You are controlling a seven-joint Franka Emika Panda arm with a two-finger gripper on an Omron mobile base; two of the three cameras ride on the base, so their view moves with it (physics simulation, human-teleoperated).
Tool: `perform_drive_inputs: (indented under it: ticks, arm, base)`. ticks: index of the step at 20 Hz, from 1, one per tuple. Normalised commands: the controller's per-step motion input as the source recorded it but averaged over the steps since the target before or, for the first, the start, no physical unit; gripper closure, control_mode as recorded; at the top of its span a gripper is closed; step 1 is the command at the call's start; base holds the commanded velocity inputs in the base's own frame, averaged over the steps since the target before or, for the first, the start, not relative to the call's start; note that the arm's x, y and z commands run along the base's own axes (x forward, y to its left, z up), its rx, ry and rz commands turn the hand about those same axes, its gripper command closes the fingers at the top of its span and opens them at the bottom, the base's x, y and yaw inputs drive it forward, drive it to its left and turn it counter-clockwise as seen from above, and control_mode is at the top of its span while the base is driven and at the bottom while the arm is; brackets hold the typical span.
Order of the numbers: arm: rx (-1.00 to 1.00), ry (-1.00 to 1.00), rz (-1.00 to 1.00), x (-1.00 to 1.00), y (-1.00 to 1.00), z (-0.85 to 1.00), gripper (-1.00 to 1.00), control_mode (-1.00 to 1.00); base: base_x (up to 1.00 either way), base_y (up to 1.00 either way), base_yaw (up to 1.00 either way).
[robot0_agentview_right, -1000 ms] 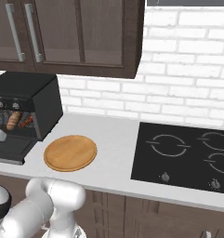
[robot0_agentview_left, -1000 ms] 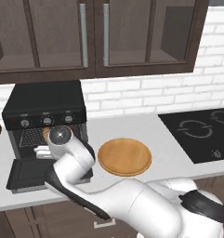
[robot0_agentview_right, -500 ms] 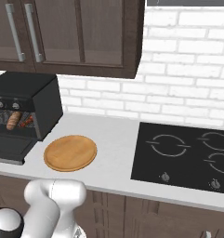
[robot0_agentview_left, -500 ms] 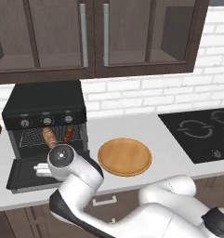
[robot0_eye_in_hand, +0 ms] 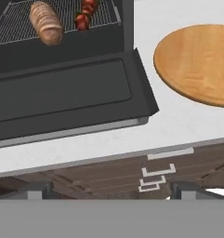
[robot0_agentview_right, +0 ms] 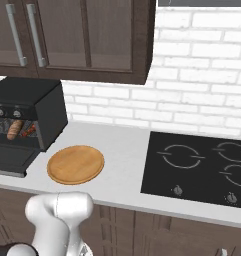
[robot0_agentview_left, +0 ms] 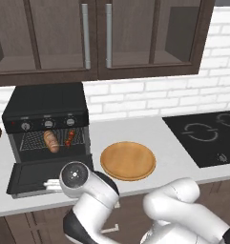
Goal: Pick up the kebab skewer and baguette bread, and place them inside the toaster oven. Close the toaster oven door and start by setting the timer.
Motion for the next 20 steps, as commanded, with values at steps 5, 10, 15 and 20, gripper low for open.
perform_drive_inputs:
  ticks: [5, 10, 15, 20]
  arm:
    - [-0.03, -0.04, 0.00, -0.04, 0.00, -0.37, -1.00, -1.00]
    - [-0.03, -0.26, 0.01, 0.00, 0.02, -0.18, -1.00, -1.00]
    - [0.00, -0.07, 0.00, 0.00, 0.00, -0.37, -1.00, -1.00]
    - [0.00, -0.02, 0.00, 0.06, 0.00, -0.21, -1.00, -1.00]
  base:
    - [0.00, 0.00, 0.00]
    - [0.00, 0.00, 0.00]
    - [0.00, 0.00, 0.00]
    - [0.00, 0.00, 0.00]
